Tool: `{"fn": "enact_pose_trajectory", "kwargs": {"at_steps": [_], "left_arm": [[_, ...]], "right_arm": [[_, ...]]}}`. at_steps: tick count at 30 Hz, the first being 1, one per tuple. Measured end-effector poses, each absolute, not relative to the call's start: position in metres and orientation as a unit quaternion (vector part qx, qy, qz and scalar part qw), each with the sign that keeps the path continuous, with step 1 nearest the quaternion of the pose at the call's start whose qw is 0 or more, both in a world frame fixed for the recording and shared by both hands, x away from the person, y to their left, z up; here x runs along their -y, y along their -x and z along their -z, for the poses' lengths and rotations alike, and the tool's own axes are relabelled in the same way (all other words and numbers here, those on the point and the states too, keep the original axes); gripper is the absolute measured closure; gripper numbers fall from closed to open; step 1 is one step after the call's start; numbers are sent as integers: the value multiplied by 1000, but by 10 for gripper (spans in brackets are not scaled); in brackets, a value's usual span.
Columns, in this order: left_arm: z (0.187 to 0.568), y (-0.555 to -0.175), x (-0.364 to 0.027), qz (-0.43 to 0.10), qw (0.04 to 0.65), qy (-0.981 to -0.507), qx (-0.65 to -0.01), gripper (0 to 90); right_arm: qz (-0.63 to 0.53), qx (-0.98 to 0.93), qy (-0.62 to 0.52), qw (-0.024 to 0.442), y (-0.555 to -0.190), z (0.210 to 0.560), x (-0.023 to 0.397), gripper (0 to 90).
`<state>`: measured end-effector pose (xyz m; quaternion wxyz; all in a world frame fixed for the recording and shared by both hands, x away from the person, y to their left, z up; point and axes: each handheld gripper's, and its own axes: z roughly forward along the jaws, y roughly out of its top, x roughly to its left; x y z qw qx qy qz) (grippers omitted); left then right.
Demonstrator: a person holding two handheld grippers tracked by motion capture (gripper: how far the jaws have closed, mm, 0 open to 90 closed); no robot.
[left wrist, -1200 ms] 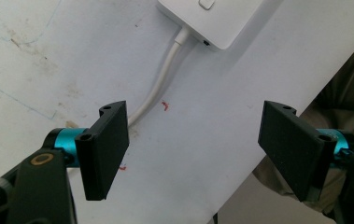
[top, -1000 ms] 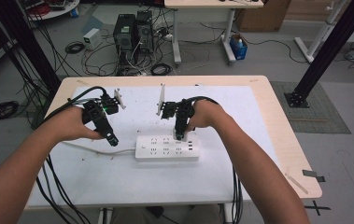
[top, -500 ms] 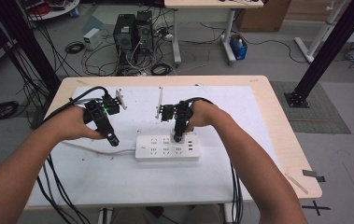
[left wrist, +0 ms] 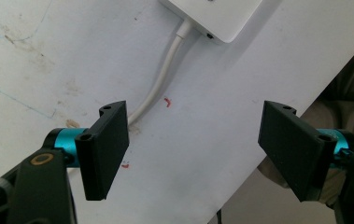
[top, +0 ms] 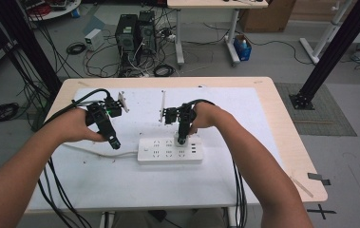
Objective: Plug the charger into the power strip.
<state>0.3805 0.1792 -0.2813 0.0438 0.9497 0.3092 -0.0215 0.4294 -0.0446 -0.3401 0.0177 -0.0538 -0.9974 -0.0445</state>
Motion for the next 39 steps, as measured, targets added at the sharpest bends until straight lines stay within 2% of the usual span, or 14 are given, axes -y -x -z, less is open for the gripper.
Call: {"fn": "enact_pose_trajectory", "kwargs": {"at_steps": [8,39], "left_arm": [[281,-381,-179,20,46,-949,-312,248],[284,-384,-178,21,46,-951,-306,248]], "right_arm": [[35,999,20,10,-429,343,43,627],[1,1000,6,1,-425,352,35,632]]}}
